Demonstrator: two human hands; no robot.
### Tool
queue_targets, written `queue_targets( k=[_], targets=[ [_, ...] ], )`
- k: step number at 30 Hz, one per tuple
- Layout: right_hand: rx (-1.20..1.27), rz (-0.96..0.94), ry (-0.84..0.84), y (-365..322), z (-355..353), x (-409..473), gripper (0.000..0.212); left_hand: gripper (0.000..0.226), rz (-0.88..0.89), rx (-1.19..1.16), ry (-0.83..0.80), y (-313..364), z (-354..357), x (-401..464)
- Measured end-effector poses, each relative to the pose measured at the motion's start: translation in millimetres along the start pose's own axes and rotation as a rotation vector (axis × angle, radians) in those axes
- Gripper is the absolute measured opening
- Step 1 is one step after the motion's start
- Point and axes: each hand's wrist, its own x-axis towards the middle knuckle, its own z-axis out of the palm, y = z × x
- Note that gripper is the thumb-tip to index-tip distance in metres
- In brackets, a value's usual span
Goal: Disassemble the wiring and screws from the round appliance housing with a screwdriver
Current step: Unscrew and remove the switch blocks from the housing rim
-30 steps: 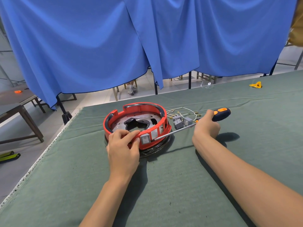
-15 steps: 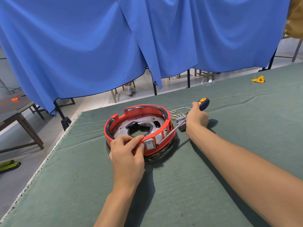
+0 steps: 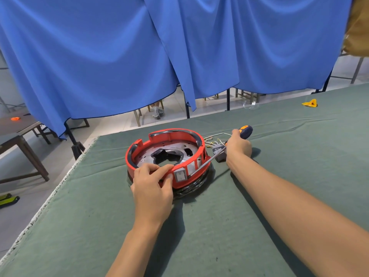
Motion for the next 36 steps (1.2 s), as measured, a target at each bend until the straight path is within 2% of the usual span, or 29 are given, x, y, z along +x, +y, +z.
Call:
queue_targets(
  k=[7, 19, 28, 36],
  targets=[
    [0.169, -0.021, 0.015, 16, -24, -16, 0.039, 0.021, 0.025, 0.072, 0.048, 3, 5, -4],
    [0.203, -0.05, -0.018, 17, -29, -25, 0.034, 0.022, 0.004, 0.065, 0.029, 1, 3, -6],
    [0.231, -0.091, 0.04, 10, -38, -36, 0.036, 0.022, 0.042, 0.061, 0.004, 4, 3, -5],
    [0.221, -0.184, 0.057, 2, -50, -44, 0.039, 0.024, -0.004, 0.1, -0.036, 8, 5, 0]
  ],
)
